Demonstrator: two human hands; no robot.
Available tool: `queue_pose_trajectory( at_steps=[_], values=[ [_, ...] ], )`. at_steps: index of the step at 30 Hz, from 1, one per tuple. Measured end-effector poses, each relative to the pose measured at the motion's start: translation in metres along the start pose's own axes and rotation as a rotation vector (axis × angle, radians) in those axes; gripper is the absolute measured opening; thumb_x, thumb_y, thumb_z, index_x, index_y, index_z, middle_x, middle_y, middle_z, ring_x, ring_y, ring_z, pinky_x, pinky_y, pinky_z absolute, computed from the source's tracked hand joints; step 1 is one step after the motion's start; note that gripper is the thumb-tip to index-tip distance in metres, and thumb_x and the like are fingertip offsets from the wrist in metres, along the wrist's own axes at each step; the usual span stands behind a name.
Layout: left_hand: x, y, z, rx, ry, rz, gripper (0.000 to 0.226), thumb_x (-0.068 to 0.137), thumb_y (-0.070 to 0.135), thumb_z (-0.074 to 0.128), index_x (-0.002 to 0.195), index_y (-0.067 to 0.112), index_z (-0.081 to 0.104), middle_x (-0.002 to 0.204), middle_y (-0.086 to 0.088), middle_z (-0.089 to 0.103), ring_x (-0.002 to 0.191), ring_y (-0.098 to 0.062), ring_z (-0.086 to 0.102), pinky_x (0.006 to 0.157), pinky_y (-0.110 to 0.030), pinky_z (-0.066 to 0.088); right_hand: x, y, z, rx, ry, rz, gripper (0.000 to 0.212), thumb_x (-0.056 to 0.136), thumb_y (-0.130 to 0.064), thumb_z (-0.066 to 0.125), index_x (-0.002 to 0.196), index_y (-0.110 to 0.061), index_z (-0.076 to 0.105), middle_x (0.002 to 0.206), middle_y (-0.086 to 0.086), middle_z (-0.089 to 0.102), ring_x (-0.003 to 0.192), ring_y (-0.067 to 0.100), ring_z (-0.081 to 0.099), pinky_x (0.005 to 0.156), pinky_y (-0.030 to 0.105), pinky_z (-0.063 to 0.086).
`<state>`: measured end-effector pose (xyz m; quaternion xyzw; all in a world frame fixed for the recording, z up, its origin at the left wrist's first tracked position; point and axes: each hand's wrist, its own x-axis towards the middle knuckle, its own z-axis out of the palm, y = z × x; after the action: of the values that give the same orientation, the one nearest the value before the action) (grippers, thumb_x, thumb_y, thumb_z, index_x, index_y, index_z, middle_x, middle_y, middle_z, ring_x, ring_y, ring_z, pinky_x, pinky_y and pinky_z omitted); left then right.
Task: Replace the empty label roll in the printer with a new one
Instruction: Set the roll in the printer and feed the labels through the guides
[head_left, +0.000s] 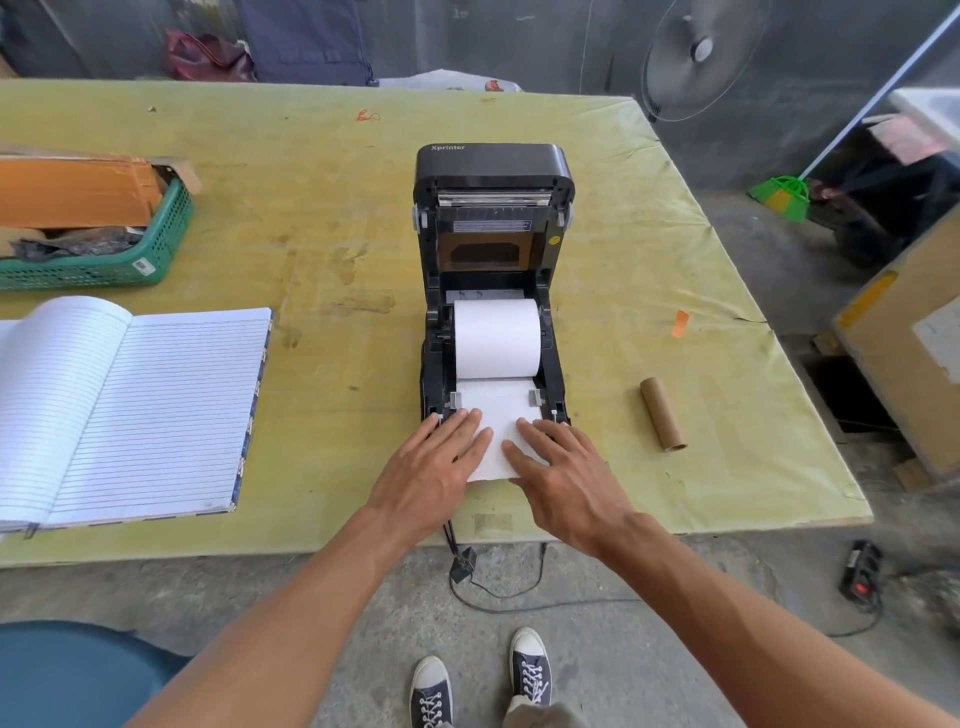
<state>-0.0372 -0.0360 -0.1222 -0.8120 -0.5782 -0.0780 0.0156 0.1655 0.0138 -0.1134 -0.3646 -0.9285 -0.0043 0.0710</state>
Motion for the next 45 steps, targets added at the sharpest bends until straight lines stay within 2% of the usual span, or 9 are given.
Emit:
queue_pose_trajectory(
  at_steps=[5,9,16,21,33,38,41,43,45],
  values=[
    [0.003,0.000,0.000,-0.017,-0.017,0.006,0.061,0.085,0.003,0.062,0.144,0.007,0.045,0.150,-0.020,0.042,0.139,-0.033,0.040,0.115,-0.054,0.031,0.003,0.006,-0.003,-0.028,-0.035,-0.042,0.050,0.081,-0.026,0.081,0.125,-0.006,0.067,0.131,0.023,0.063,0.113,0.041,0.064,0.091,0.050,0.056],
    [0.001,-0.004,0.005,-0.041,-0.018,0.020,0.062,0.089,0.005,0.059,0.147,0.009,0.038,0.154,-0.018,0.037,0.143,-0.031,0.033,0.119,-0.051,0.024,0.008,0.003,-0.004,-0.036,-0.062,0.017,0.058,0.077,-0.015,0.079,0.132,-0.006,0.062,0.135,0.024,0.060,0.117,0.041,0.061,0.093,0.049,0.054],
    [-0.003,-0.008,0.004,-0.058,0.025,0.079,0.065,0.078,-0.005,0.065,0.140,0.003,0.049,0.145,-0.023,0.048,0.137,-0.036,0.042,0.113,-0.056,0.032,0.003,-0.006,-0.001,-0.035,-0.045,0.033,0.059,0.071,-0.014,0.082,0.127,-0.005,0.065,0.130,0.023,0.064,0.112,0.039,0.064,0.091,0.049,0.055],
    [-0.003,-0.005,0.002,-0.036,0.008,0.087,0.065,0.073,0.001,0.075,0.135,0.002,0.055,0.139,-0.025,0.053,0.132,-0.037,0.048,0.107,-0.058,0.040,0.000,-0.004,0.000,-0.041,-0.050,0.020,0.060,0.071,-0.017,0.082,0.128,-0.006,0.065,0.132,0.024,0.062,0.114,0.039,0.063,0.093,0.048,0.054],
    [-0.006,-0.002,0.004,-0.041,-0.027,0.060,0.065,0.072,0.006,0.079,0.133,0.004,0.057,0.140,-0.025,0.052,0.133,-0.037,0.047,0.108,-0.060,0.037,0.000,0.003,0.000,-0.024,-0.081,-0.024,0.054,0.076,-0.025,0.076,0.127,-0.010,0.066,0.137,0.022,0.059,0.118,0.039,0.061,0.094,0.049,0.053],
    [-0.007,-0.002,0.004,-0.049,-0.024,0.070,0.066,0.068,0.003,0.077,0.131,0.002,0.059,0.138,-0.026,0.054,0.131,-0.038,0.049,0.105,-0.062,0.038,0.000,0.007,0.000,-0.007,-0.095,-0.037,0.051,0.080,-0.031,0.072,0.127,-0.012,0.066,0.139,0.022,0.058,0.119,0.039,0.060,0.095,0.050,0.052],
    [-0.007,-0.001,0.004,-0.043,-0.043,0.069,0.066,0.068,0.005,0.076,0.131,0.002,0.059,0.138,-0.026,0.054,0.131,-0.039,0.049,0.104,-0.062,0.040,0.000,0.007,-0.002,0.019,-0.140,-0.047,0.052,0.088,-0.045,0.058,0.130,-0.014,0.065,0.144,0.022,0.053,0.124,0.039,0.055,0.100,0.051,0.047],
    [-0.007,0.001,0.003,-0.026,-0.066,0.065,0.062,0.072,0.012,0.074,0.132,0.004,0.059,0.139,-0.025,0.054,0.132,-0.038,0.048,0.104,-0.061,0.041,0.001,0.008,-0.008,0.061,-0.203,-0.039,0.057,0.088,-0.052,0.048,0.134,-0.020,0.062,0.150,0.020,0.046,0.131,0.037,0.048,0.105,0.050,0.040],
    [-0.006,0.002,0.002,-0.021,-0.082,0.051,0.057,0.078,0.024,0.060,0.132,0.007,0.059,0.140,-0.024,0.053,0.134,-0.036,0.047,0.106,-0.060,0.040,0.004,0.012,-0.017,0.147,-0.266,-0.027,0.062,0.085,-0.051,0.041,0.139,-0.027,0.057,0.156,0.016,0.039,0.136,0.031,0.041,0.107,0.049,0.035]
  ],
)
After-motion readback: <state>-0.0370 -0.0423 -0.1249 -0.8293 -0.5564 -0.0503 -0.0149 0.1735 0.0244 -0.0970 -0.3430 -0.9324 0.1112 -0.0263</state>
